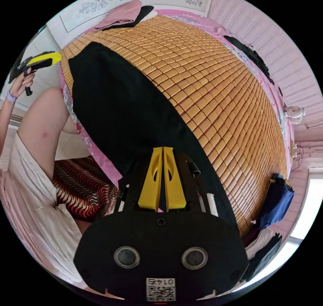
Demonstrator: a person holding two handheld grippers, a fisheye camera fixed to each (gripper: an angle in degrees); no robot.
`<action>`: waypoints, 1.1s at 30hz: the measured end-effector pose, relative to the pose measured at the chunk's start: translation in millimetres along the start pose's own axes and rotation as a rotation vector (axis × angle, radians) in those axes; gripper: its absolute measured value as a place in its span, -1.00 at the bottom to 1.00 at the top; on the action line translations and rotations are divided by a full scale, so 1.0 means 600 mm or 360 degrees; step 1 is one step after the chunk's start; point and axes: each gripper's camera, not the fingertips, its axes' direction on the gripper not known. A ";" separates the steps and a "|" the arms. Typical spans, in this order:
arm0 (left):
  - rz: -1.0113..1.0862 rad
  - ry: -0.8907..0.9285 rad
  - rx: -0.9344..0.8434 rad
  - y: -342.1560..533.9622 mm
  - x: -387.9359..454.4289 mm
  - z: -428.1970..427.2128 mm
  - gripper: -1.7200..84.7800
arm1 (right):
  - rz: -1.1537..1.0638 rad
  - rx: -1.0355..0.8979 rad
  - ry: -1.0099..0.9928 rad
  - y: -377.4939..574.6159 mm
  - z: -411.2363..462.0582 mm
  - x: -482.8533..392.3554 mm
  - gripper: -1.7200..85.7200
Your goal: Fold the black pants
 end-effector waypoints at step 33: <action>0.1068 0.0074 -0.0735 -0.276 0.765 0.460 -0.98 | -0.0460 -0.0883 -0.0209 -0.216 0.147 0.092 -0.96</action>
